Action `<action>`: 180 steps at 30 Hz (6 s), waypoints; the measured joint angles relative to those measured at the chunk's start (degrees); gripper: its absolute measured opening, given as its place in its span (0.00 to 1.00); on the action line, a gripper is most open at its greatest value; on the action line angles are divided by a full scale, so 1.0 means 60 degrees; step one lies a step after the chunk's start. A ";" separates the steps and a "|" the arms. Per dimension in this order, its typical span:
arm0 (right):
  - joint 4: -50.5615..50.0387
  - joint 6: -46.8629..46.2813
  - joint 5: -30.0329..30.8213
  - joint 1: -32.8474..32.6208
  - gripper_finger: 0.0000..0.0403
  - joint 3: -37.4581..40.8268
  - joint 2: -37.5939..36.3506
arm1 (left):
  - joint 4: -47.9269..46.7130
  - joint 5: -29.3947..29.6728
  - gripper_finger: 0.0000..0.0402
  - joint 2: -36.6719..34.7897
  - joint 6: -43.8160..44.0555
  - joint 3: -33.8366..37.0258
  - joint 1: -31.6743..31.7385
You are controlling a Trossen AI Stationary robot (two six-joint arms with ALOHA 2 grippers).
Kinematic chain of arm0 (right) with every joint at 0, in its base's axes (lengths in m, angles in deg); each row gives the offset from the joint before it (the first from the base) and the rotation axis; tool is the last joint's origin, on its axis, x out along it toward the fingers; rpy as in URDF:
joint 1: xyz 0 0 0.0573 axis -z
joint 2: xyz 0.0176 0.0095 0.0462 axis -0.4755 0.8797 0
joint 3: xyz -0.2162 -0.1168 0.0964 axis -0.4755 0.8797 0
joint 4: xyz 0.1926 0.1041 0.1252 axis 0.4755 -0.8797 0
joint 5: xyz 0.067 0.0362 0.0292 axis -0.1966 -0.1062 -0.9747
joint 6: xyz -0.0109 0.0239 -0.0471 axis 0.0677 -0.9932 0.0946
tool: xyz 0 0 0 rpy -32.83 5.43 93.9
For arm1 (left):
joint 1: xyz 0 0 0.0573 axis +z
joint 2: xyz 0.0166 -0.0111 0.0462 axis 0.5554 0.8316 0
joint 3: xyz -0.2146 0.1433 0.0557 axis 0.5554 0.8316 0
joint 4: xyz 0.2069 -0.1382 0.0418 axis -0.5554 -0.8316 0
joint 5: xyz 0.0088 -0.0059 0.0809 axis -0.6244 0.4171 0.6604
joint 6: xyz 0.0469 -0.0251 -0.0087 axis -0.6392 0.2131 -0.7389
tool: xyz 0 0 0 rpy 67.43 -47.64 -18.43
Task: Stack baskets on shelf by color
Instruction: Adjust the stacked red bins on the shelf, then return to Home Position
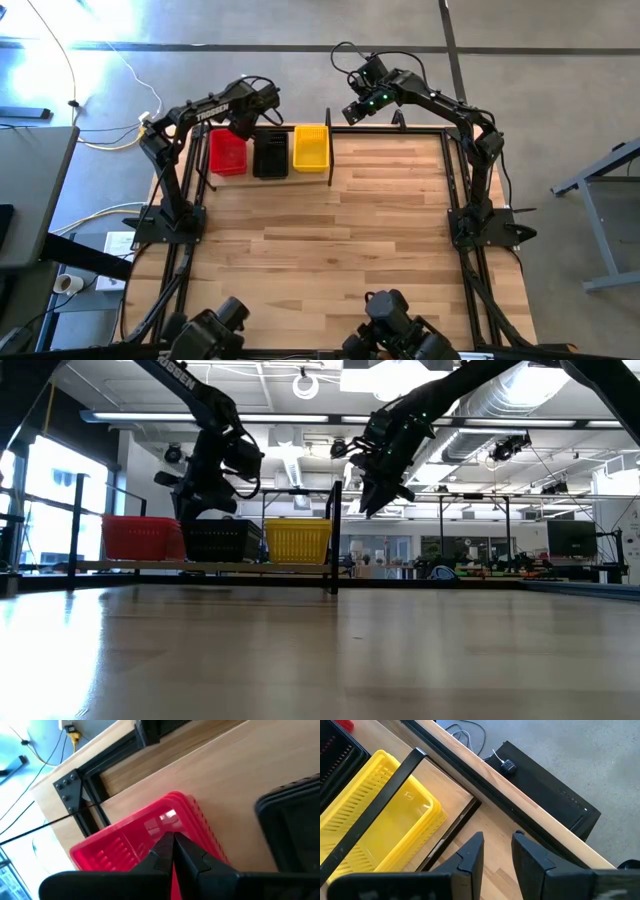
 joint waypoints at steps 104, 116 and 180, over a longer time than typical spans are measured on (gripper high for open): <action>0.2200 -0.1471 0.4932 -0.7471 0.22 0.6764 -1.0030 | 1.3025 -0.1745 0.00 -1.6433 -0.0263 1.4203 -0.9656; 0.4883 -0.1337 0.4878 -0.7471 0.22 1.1580 -1.3393 | 1.3011 -0.1852 0.00 -1.6425 -0.0258 1.4202 -0.9644; 0.6936 -0.2259 0.4869 -0.7446 0.22 1.6342 -1.5945 | 1.3011 -0.1865 0.00 -1.6425 -0.0255 1.4192 -0.9647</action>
